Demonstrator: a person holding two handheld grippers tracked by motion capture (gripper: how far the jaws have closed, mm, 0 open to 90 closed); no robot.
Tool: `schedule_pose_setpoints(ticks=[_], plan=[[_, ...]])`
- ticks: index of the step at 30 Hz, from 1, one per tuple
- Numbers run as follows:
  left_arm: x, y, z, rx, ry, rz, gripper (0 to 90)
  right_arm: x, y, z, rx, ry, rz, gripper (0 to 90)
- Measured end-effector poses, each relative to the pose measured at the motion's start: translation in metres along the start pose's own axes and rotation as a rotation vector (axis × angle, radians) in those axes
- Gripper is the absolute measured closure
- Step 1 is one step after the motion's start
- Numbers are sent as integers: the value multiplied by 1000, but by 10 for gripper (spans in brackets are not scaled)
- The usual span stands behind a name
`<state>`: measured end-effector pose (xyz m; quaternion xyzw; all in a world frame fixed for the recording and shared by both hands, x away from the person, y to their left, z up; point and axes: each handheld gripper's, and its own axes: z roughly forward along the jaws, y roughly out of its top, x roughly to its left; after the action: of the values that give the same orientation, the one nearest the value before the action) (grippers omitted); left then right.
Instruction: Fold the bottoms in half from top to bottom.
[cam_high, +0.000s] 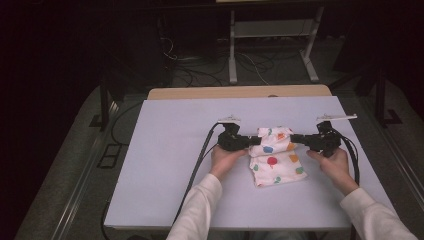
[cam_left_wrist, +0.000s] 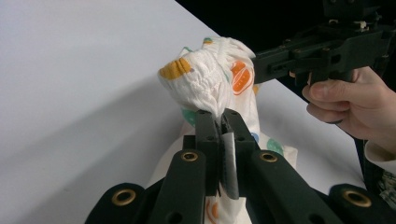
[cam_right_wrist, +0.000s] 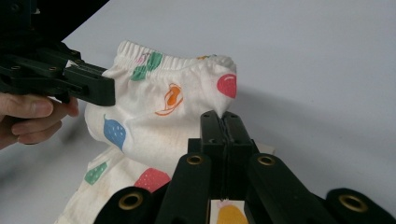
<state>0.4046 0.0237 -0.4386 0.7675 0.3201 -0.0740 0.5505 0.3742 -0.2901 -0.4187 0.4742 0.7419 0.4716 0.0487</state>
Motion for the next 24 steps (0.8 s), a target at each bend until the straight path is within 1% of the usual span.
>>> schedule_pose_setpoints(ticks=[3,13,24], plan=[[-1,-2,0,1,0,3,857,0,-2,0,6,2,1,879],[-3,-8,0,35,5,17,857,2,-10,1,33,3,0,878],[-5,-16,3,63,-8,23,857,2,-17,1,51,7,-2,878]])
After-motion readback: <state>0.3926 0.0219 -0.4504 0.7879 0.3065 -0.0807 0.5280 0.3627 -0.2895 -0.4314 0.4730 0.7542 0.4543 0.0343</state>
